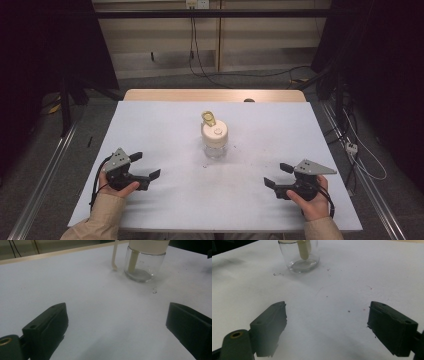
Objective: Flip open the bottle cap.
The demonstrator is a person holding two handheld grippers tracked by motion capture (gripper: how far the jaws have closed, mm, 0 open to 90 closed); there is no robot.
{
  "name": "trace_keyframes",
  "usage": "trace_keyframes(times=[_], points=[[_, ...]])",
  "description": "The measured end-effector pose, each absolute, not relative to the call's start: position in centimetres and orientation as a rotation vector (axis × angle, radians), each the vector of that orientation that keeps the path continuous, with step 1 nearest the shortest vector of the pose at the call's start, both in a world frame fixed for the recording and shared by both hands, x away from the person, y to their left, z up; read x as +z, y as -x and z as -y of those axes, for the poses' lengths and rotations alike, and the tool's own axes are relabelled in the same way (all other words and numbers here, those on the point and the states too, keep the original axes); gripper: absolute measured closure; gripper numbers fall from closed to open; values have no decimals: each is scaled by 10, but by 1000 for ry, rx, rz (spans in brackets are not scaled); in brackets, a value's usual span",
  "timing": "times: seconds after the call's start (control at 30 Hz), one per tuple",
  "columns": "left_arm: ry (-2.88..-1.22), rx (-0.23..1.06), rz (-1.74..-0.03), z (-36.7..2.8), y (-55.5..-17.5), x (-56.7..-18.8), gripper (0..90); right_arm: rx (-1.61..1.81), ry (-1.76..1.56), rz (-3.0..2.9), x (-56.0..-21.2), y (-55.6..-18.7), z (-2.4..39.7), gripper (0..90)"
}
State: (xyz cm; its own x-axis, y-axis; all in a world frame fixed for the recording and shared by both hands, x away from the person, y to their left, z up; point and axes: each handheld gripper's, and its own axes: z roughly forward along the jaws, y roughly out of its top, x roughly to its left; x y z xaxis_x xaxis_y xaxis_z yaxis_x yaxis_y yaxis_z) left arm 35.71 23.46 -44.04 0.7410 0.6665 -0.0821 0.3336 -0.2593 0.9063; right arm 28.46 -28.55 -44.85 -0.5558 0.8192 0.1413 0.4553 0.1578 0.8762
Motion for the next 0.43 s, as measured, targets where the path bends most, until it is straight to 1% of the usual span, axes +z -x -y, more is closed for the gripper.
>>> trace_keyframes(times=[0.43], points=[[-1852, 397, -772, -238, -356, -440, 44, 1340, -1212, -2082, -451, -285, 284, 148]])
